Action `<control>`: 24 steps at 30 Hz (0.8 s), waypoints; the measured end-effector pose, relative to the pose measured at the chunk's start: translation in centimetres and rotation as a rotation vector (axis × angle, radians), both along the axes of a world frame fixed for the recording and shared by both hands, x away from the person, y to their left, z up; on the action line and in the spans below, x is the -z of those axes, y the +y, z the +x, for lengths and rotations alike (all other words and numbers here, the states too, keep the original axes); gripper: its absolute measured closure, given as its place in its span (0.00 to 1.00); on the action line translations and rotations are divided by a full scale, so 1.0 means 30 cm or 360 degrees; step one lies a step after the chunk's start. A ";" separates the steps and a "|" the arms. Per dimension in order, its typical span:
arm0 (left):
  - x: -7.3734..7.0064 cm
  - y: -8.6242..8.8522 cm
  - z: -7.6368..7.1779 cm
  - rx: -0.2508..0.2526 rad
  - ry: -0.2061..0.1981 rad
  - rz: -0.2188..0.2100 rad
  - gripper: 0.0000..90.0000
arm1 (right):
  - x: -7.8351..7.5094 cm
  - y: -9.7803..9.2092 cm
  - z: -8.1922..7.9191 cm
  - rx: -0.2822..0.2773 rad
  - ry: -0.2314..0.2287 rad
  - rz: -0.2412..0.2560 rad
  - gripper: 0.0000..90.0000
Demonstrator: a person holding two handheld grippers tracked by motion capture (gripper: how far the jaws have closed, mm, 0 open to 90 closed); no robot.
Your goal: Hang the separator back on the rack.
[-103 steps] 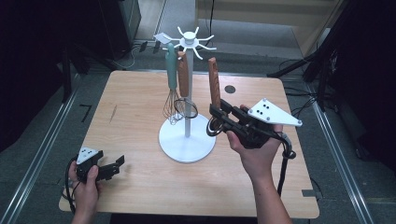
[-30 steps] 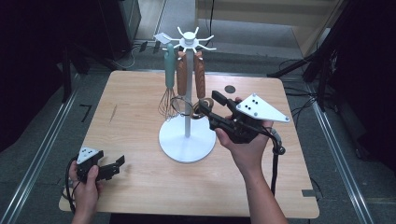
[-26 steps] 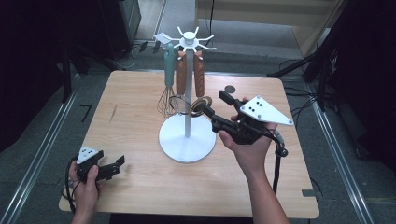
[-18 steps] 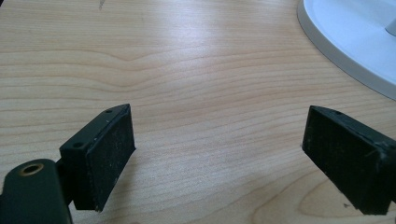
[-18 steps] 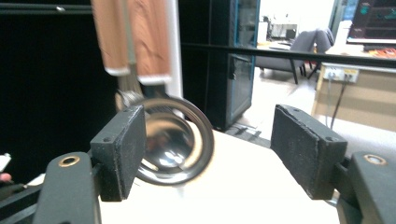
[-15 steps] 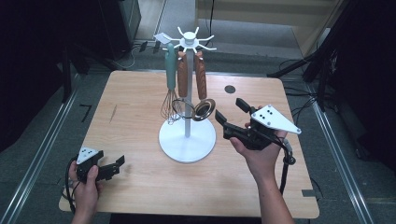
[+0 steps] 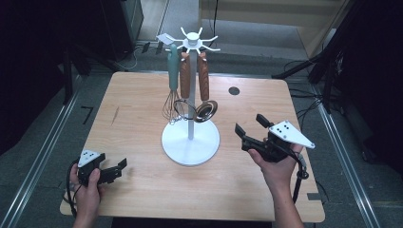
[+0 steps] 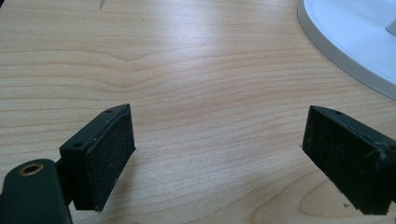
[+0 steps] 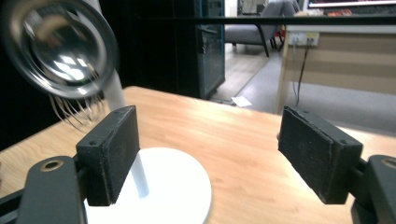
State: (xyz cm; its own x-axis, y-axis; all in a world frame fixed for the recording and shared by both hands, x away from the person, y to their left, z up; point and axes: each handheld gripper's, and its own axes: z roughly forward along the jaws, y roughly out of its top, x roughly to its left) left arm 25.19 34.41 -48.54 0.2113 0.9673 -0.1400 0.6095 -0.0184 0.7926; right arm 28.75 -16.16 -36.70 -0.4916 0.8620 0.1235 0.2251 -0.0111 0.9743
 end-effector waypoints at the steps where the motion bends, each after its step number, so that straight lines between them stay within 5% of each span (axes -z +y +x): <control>1: 0.000 0.000 0.000 0.0002 0.0001 0.0003 0.10 | 0.016 -0.010 -0.002 0.0011 0.0015 -0.0004 0.23; 24: -0.001 -0.003 -0.003 -0.0005 -0.0011 0.0019 0.00 | 0.236 -0.201 -0.053 0.0227 0.0172 -0.0034 0.23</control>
State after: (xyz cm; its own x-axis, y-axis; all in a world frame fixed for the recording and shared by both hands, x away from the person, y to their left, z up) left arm 25.10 34.32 -48.51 0.2092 0.9696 -0.1271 0.6040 -0.0260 0.7966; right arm 27.16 -22.18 -43.78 -0.3492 0.9250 0.1497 0.3259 -0.0299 0.9449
